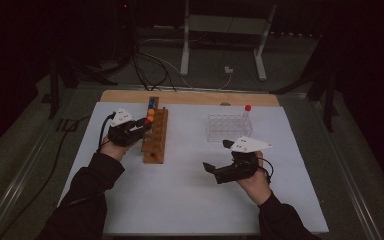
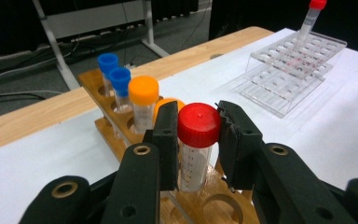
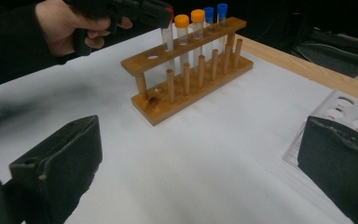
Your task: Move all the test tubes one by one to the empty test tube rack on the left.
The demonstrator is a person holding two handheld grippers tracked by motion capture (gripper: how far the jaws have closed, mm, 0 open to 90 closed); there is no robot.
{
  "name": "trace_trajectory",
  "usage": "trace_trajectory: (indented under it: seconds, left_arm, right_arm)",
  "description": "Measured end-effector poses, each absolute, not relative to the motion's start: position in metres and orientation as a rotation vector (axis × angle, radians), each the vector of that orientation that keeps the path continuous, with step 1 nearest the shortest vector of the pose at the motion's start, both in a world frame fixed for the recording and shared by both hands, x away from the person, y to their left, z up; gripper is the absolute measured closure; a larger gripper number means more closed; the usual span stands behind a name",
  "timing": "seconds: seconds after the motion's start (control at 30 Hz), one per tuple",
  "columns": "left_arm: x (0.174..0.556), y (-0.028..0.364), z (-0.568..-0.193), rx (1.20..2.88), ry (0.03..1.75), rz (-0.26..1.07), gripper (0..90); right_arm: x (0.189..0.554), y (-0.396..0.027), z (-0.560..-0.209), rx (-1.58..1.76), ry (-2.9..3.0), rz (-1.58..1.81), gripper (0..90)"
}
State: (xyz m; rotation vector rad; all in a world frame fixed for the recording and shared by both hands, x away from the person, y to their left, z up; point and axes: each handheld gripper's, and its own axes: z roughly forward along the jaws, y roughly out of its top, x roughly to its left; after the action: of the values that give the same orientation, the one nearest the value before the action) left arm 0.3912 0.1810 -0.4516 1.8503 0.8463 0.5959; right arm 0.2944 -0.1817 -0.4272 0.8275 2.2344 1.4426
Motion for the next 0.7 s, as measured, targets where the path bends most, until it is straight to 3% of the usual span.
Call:
trace_trajectory:
  seconds: [0.27,0.57,0.67,0.7]
  left_arm:
    - [0.391,0.184,-0.453,1.868,0.847,0.545,69.4]
    - [0.368,0.185,-0.441,1.847,0.818,0.503,20.2]
    - [0.355,0.186,-0.439,1.831,0.764,0.487,12.1]
    - [0.352,0.186,-0.438,1.826,0.742,0.472,5.6]
  right_arm:
    - [0.301,-0.184,-0.423,0.83,2.226,1.448,0.0]
    - [0.327,-0.209,-0.405,0.884,2.115,1.451,0.0]
    - [0.342,-0.224,-0.403,0.874,2.077,1.428,0.0]
    - [0.348,-0.229,-0.404,0.885,2.059,1.417,0.0]
